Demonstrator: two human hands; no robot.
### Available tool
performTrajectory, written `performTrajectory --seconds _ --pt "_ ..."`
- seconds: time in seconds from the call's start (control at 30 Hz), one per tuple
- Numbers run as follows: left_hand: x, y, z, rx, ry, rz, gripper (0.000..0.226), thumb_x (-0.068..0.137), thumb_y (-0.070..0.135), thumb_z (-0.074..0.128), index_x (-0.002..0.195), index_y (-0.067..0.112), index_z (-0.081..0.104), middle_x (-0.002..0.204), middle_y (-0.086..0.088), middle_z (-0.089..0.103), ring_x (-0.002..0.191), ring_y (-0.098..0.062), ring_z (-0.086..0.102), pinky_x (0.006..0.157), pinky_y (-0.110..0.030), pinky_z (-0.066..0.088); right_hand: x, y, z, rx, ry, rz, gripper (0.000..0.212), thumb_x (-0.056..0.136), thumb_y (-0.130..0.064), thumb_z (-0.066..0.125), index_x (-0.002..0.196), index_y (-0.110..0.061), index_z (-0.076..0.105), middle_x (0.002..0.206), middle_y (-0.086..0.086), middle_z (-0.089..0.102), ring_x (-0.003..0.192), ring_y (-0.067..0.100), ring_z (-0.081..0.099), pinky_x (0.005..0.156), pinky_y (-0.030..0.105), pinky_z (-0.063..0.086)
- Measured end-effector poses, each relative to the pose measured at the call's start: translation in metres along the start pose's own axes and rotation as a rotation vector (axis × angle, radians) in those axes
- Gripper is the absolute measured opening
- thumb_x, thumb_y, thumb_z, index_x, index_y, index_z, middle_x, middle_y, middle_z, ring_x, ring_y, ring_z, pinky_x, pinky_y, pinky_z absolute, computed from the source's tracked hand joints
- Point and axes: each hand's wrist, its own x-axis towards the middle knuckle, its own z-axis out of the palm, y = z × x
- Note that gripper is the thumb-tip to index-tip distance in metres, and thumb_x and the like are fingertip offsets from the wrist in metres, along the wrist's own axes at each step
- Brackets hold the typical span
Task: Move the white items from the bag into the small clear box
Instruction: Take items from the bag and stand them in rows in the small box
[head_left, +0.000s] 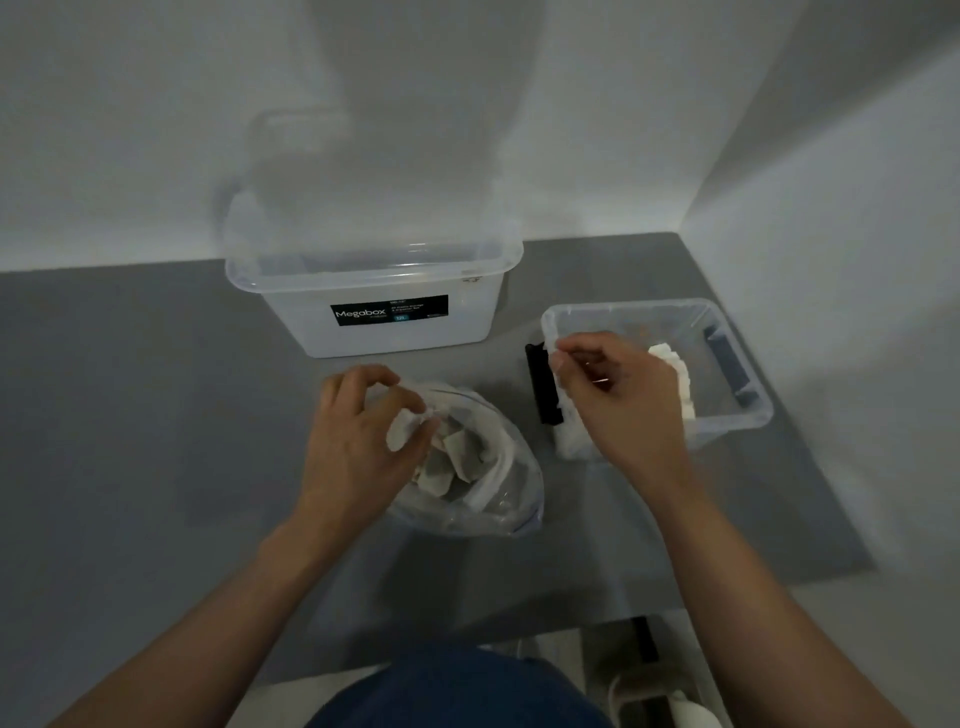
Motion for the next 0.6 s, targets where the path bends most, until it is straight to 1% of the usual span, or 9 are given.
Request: performTrajectory --seconds 0.07,0.1,0.17,0.23,0.3,0.37,0.47,0.53,0.6 --pt "-0.010 -0.016 0.001 0.035 -0.031 0.042 0.019 0.082 0.037 0.082 0.088 0.020 0.077 0.125 -0.009 0.057 0.115 -0.030 0.047 0.087 -0.038 0.047 -0.026 -0.013 0.023 0.110 -0.134 0.022 0.011 0.093 -0.025 0.073 0.104 -0.026 0.076 0.092 -0.017 0.075 0.089 0.002 0.072 0.083 0.019 0.056" --pt "-0.014 -0.022 0.004 0.065 -0.057 0.069 0.020 0.082 0.040 0.082 0.085 0.021 0.078 0.128 -0.011 0.057 0.119 -0.032 0.046 0.091 -0.041 0.047 -0.037 -0.018 0.035 0.101 -0.242 0.021 0.014 0.094 -0.025 0.072 0.107 -0.026 0.076 0.095 -0.017 0.075 0.090 0.001 0.071 0.084 0.017 0.055" --pt "-0.016 -0.034 0.012 0.131 -0.147 0.098 0.023 0.082 0.045 0.079 0.086 0.023 0.080 0.134 -0.013 0.057 0.128 -0.040 0.044 0.097 -0.048 0.047 -0.052 -0.018 0.064 -0.053 -0.472 -0.005 0.017 0.096 -0.027 0.067 0.110 -0.029 0.077 0.100 -0.016 0.075 0.092 -0.002 0.068 0.086 0.013 0.052" --pt "-0.014 -0.047 0.022 0.228 -0.280 0.100 0.033 0.076 0.047 0.082 0.100 0.025 0.078 0.139 -0.018 0.054 0.135 -0.048 0.041 0.102 -0.055 0.045 -0.059 -0.006 0.094 -0.318 -0.627 -0.046 0.022 0.097 -0.034 0.061 0.113 -0.033 0.076 0.103 -0.010 0.075 0.092 0.005 0.067 0.086 0.024 0.054" --pt "-0.010 -0.058 0.030 0.308 -0.443 0.088 0.059 0.072 0.046 0.082 0.126 0.027 0.067 0.145 -0.019 0.047 0.139 -0.051 0.036 0.109 -0.059 0.042 -0.061 0.010 0.116 -0.609 -0.640 -0.031 0.028 0.095 -0.040 0.053 0.112 -0.034 0.074 0.103 -0.003 0.074 0.095 0.019 0.068 0.081 0.033 0.054" --pt "-0.007 -0.065 0.031 0.310 -0.543 0.098 0.073 0.076 0.046 0.076 0.143 0.027 0.053 0.152 -0.018 0.039 0.143 -0.048 0.030 0.114 -0.058 0.036 -0.061 0.018 0.125 -0.759 -0.578 0.019 0.027 0.093 -0.032 0.053 0.108 -0.024 0.074 0.102 0.003 0.072 0.096 0.028 0.068 0.075 0.035 0.052" --pt "-0.001 -0.071 0.028 0.270 -0.564 0.152 0.083 0.078 0.051 0.072 0.150 0.025 0.041 0.156 -0.014 0.033 0.144 -0.041 0.028 0.116 -0.053 0.034 -0.054 0.020 0.129 -0.804 -0.494 0.096 0.025 0.090 -0.027 0.064 0.108 -0.014 0.073 0.104 0.009 0.072 0.097 0.032 0.068 0.078 0.034 0.051" --pt "0.001 -0.073 0.027 0.253 -0.565 0.180 0.085 0.078 0.051 0.073 0.151 0.026 0.038 0.156 -0.011 0.032 0.144 -0.037 0.027 0.114 -0.050 0.034 -0.054 0.021 0.134 -0.802 -0.460 0.128 0.030 0.084 -0.031 0.072 0.108 -0.014 0.072 0.100 0.009 0.071 0.093 0.031 0.068 0.074 0.032 0.050" --pt "0.001 -0.072 0.026 0.237 -0.569 0.192 0.083 0.078 0.048 0.072 0.151 0.027 0.038 0.157 -0.010 0.031 0.144 -0.035 0.025 0.115 -0.048 0.032 -0.059 0.023 0.140 -0.843 -0.470 0.127 0.029 0.081 -0.033 0.071 0.107 -0.018 0.071 0.094 0.007 0.071 0.088 0.030 0.069 0.067 0.030 0.046"
